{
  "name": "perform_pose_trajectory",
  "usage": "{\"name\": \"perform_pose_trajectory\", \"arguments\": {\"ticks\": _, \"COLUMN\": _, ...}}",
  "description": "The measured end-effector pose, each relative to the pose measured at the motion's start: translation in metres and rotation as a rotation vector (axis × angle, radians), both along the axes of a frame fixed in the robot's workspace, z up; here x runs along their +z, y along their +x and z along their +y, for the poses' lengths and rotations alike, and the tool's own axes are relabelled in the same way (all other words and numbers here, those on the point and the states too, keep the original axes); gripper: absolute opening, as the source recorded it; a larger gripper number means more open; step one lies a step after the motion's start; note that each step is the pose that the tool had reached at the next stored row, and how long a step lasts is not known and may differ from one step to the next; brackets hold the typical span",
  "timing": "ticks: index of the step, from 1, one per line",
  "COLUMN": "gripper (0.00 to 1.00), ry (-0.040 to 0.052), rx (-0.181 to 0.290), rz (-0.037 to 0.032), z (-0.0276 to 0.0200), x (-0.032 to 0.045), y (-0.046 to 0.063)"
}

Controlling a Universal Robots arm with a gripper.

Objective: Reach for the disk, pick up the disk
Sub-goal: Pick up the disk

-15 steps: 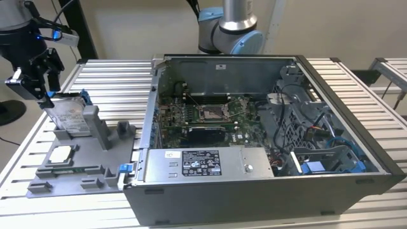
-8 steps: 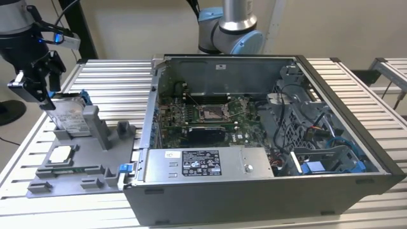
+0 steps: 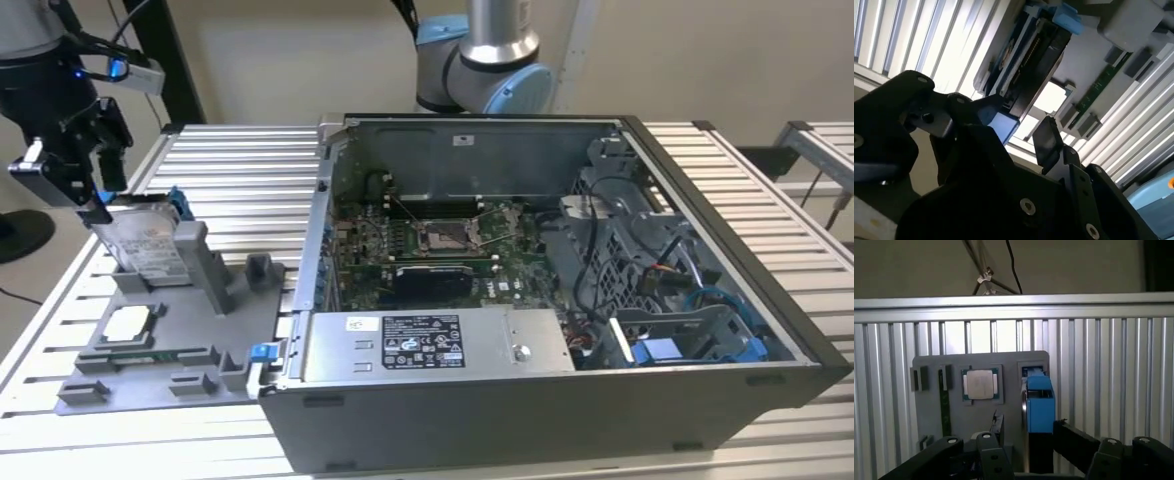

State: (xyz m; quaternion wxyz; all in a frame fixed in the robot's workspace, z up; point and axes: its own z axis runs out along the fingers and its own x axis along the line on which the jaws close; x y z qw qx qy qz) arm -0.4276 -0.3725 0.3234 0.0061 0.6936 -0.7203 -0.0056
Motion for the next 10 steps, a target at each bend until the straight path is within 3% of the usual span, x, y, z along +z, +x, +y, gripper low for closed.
{"name": "perform_pose_trajectory", "arguments": {"ticks": 2, "gripper": 1.00, "ry": 0.0006, "rx": 0.000, "rz": 0.0000, "z": 0.0001, "x": 0.0047, "y": 0.000}}
{"name": "perform_pose_trajectory", "arguments": {"ticks": 6, "gripper": 1.00, "ry": 0.0038, "rx": 0.000, "rz": -0.0040, "z": 0.0016, "x": 0.0057, "y": 0.000}}
{"name": "perform_pose_trajectory", "arguments": {"ticks": 10, "gripper": 1.00, "ry": 0.0088, "rx": 0.000, "rz": -0.0043, "z": 0.0017, "x": 0.0154, "y": 0.000}}
